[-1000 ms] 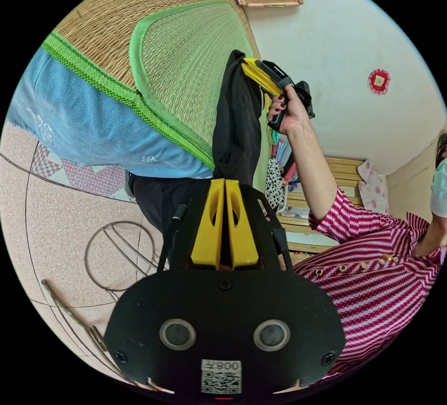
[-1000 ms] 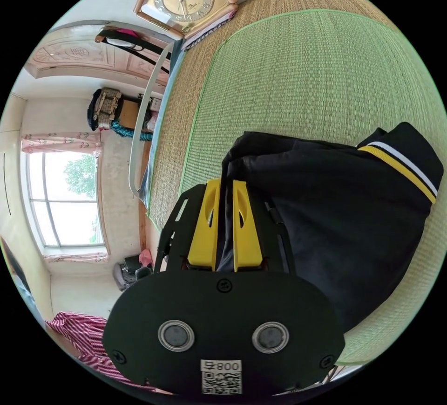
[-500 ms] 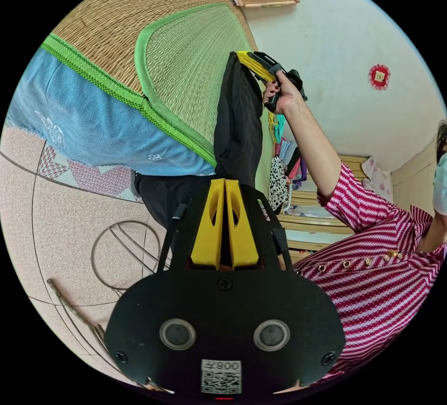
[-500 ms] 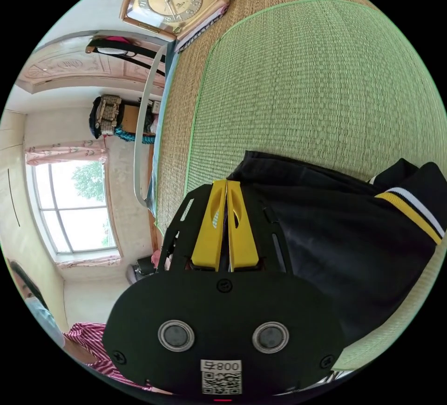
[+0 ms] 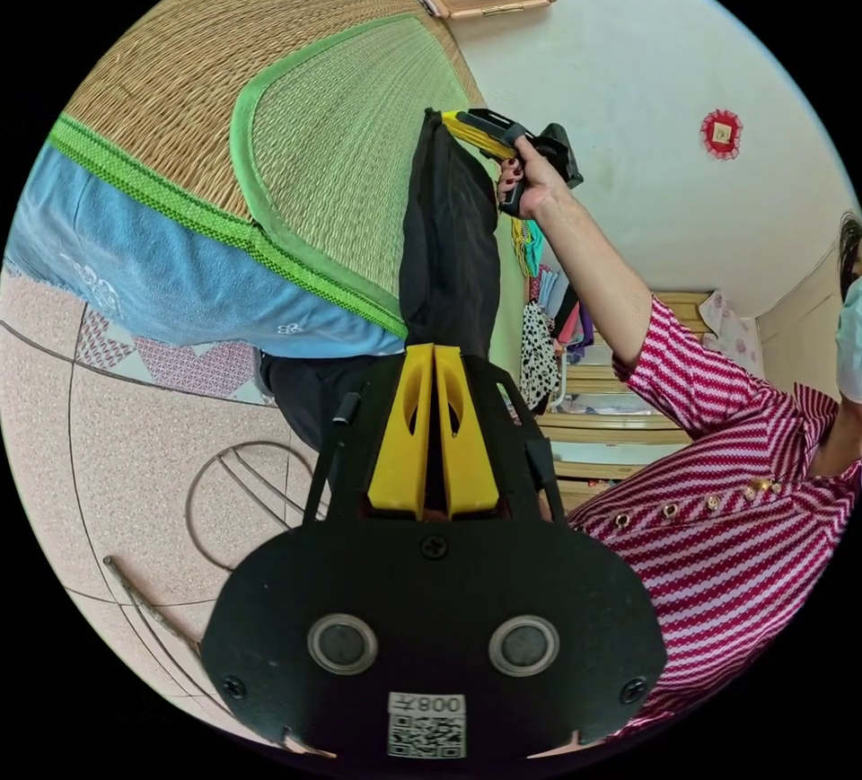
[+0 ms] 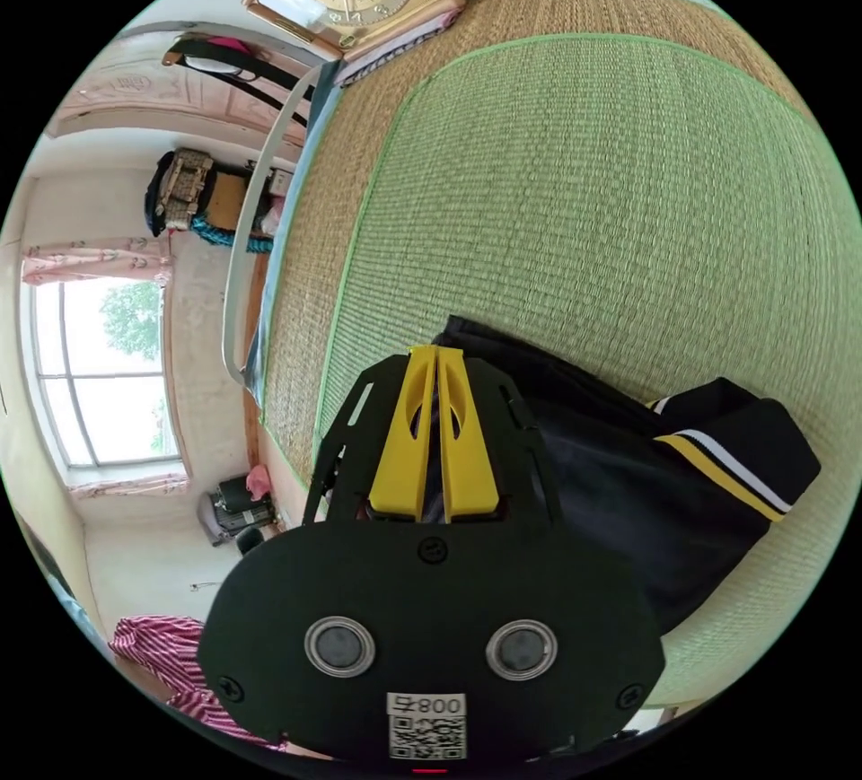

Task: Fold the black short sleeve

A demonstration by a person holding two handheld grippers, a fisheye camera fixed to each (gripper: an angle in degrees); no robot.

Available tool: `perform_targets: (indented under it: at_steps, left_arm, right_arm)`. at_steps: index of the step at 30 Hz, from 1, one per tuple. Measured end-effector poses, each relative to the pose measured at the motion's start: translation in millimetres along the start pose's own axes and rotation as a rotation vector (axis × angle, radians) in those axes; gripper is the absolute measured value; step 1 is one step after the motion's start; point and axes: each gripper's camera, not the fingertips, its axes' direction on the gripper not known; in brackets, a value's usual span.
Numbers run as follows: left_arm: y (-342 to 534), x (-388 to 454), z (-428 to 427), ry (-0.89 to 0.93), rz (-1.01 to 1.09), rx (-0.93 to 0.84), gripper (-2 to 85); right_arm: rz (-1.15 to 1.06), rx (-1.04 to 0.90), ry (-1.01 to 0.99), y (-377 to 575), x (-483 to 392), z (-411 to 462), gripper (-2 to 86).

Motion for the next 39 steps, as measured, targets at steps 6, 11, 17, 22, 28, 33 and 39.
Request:
perform_targets:
  at_steps: [6,11,17,22,28,33,39]
  left_arm:
    - [14,7,-6,-0.028,-0.008,0.008,0.9]
    - [28,6,-10,-0.042,-0.035,0.048,4.3]
    - [27,13,1,-0.01,-0.015,0.052,7.5]
    - [23,12,19,-0.025,-0.025,0.039,4.9]
    - [37,26,17,-0.021,-0.006,0.074,1.3]
    - [39,32,25,-0.037,-0.006,0.069,0.8]
    - [42,32,30,-0.032,-0.022,0.083,0.7]
  right_arm:
    - [0.023,0.079,0.008,5,8,-28,0.1]
    - [-0.036,0.132,-0.071,59,14,-73,0.1]
    - [-0.053,0.089,-0.133,181,37,-108,0.3]
    - [0.05,0.08,-0.187,276,71,-126,1.6]
    - [0.125,0.067,-0.246,336,93,-133,5.0]
    - [0.12,0.055,-0.18,361,90,-145,7.5]
    - [0.109,0.01,-0.127,384,76,-157,9.2]
